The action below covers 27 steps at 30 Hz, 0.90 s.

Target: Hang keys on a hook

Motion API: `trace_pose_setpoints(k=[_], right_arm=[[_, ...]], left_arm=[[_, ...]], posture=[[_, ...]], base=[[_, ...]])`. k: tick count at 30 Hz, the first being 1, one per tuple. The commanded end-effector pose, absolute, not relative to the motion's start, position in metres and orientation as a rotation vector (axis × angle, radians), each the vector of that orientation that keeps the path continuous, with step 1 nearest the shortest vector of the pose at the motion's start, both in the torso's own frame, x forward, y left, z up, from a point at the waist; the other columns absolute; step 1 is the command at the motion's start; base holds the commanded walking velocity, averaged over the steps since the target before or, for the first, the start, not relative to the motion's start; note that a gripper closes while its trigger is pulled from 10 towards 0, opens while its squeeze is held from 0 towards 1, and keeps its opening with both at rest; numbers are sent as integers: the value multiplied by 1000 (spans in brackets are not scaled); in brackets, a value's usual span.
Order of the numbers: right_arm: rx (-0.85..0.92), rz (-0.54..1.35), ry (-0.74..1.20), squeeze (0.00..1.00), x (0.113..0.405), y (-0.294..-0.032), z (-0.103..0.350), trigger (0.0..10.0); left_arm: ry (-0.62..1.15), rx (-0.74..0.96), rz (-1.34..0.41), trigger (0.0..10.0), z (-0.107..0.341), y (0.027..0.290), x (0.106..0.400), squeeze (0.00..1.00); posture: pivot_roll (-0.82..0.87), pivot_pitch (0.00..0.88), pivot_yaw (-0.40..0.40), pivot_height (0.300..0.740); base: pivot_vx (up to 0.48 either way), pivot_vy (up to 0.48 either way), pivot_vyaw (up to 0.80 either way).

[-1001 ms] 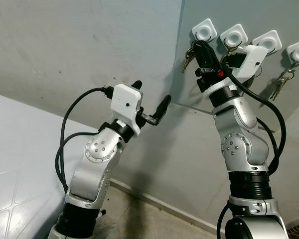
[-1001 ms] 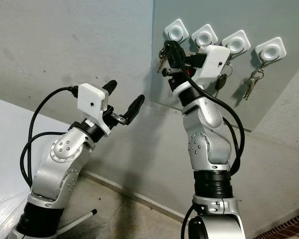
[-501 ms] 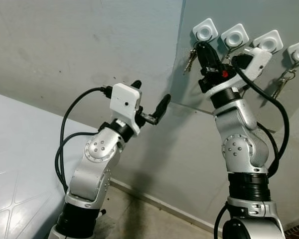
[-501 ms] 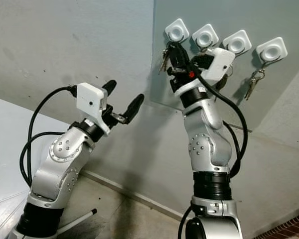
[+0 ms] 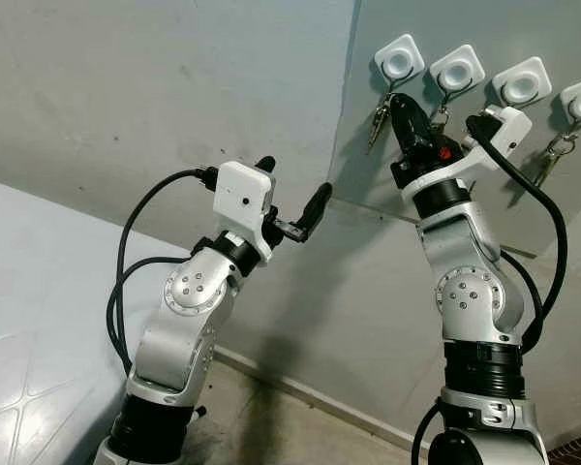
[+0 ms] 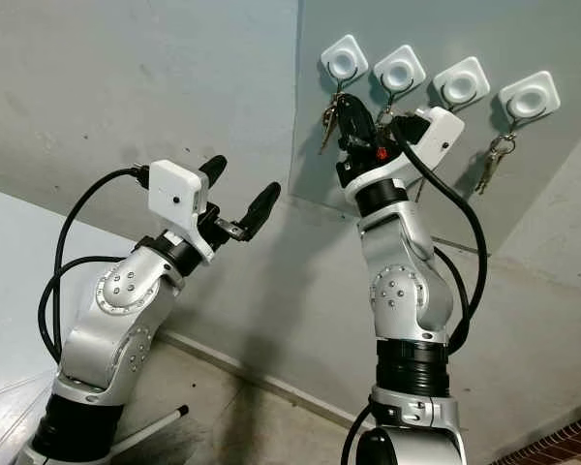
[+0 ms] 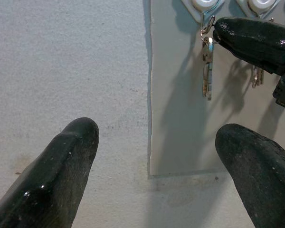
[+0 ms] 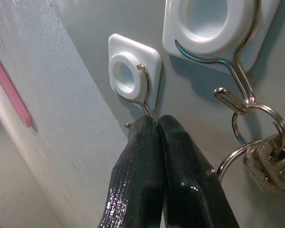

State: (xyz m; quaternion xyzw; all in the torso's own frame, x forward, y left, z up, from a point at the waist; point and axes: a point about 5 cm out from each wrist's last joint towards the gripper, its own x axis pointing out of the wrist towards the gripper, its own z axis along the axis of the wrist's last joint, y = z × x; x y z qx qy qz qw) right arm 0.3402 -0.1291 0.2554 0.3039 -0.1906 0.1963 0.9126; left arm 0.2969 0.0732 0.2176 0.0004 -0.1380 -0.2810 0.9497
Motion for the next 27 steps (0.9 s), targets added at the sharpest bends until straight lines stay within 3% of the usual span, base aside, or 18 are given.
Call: trace_pose_setpoints(k=[1, 3, 4, 15, 27], right_arm=[[628, 398, -389, 0, 341, -131, 256, 10000], [628, 395, -383, 0, 341, -131, 255, 10000], [628, 393, -375, 1000, 341, -131, 252, 10000], [600, 401, -370, 1000, 333, -126, 238, 10000], [483, 359, -270, 1000, 320, -127, 185, 10000]], left_arm=[[-305, 2, -565, 10000, 226, 74, 297, 0], [-304, 0, -564, 10000, 226, 74, 297, 0], [-302, -1, -560, 10000, 225, 74, 297, 0], [-287, -5, -543, 10000, 221, 75, 297, 0], [-174, -5, -420, 10000, 186, 90, 304, 0]], posture=[[19, 28, -21, 732], [21, 28, -23, 732], [22, 28, -23, 732], [23, 16, -20, 732], [9, 0, -6, 732]], base=[[0, 0, 0], [0, 0, 0], [0, 0, 0], [0, 0, 0], [0, 0, 0]])
